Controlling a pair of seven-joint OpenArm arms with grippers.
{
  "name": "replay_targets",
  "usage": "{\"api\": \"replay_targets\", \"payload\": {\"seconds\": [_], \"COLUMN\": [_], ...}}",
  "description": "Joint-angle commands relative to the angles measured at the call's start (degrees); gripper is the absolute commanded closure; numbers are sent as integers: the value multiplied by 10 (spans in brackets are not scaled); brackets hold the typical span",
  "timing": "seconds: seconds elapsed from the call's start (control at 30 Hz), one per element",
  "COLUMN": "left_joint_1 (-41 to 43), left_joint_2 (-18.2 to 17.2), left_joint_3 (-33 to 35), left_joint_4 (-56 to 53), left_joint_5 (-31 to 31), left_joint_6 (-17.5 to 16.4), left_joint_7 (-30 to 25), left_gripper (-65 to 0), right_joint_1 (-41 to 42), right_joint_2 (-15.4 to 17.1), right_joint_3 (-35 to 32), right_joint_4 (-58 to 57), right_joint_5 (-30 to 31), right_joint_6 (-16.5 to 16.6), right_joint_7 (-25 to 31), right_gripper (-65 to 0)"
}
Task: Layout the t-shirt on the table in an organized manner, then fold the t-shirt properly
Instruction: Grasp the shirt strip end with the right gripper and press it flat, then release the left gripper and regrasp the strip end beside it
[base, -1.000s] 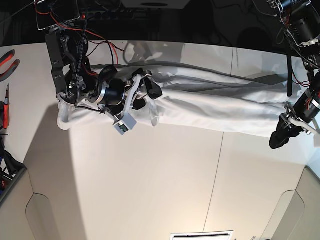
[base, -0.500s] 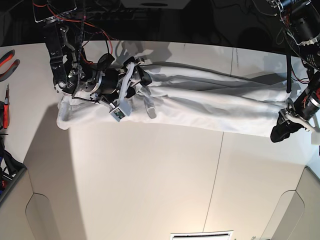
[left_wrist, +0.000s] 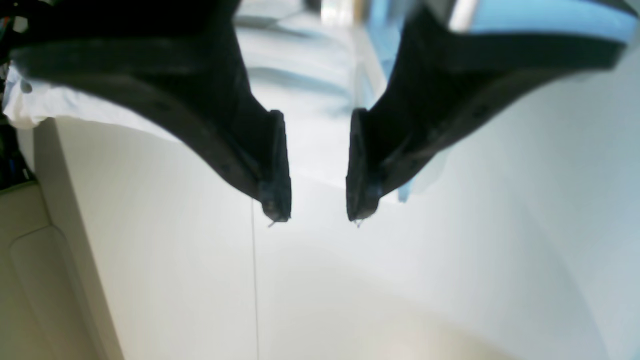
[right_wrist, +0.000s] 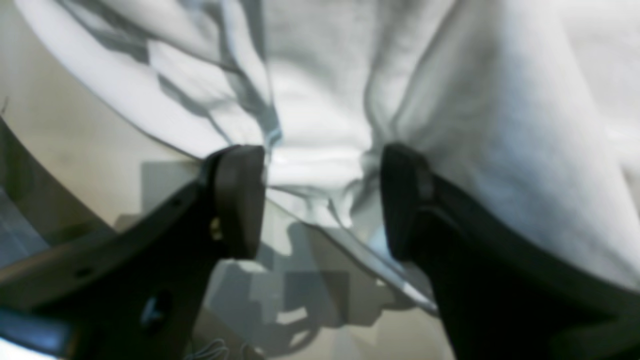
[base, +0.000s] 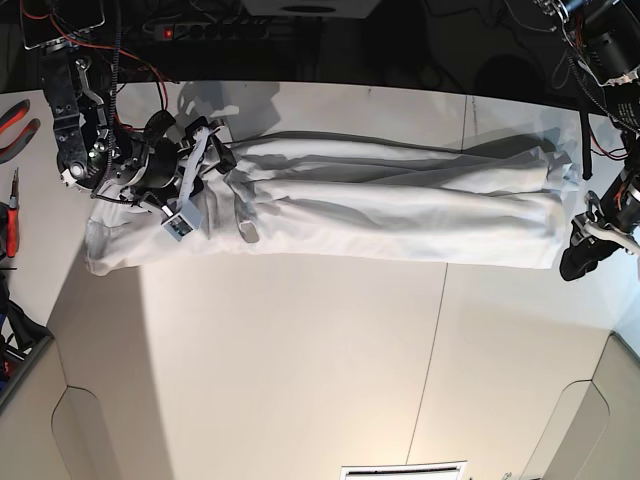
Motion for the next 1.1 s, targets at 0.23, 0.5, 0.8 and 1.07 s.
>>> {"api": "replay_targets", "payload": {"seconds": [0.23, 0.5, 0.8, 1.07], "left_joint_1": [27, 52, 51, 47], "left_joint_2": [-11, -11, -11, -11], "left_joint_3": [-2, -2, -26, -107], "left_joint_4": [9, -3, -108, -125], "left_joint_5": [27, 69, -28, -154], "left_joint_6": [-5, 49, 26, 2], "left_joint_7": [-40, -65, -61, 3], "left_gripper": [-324, -336, -369, -430], "right_joint_1": [6, 6, 6, 6], "right_joint_2": [7, 6, 7, 6], "right_joint_3": [20, 20, 20, 20], "right_joint_4": [8, 8, 8, 8], "right_joint_5": [-3, 7, 14, 31], "right_joint_6": [-10, -10, -10, -10], "right_joint_7": [4, 5, 5, 5], "right_gripper": [-360, -360, -360, -360]}}
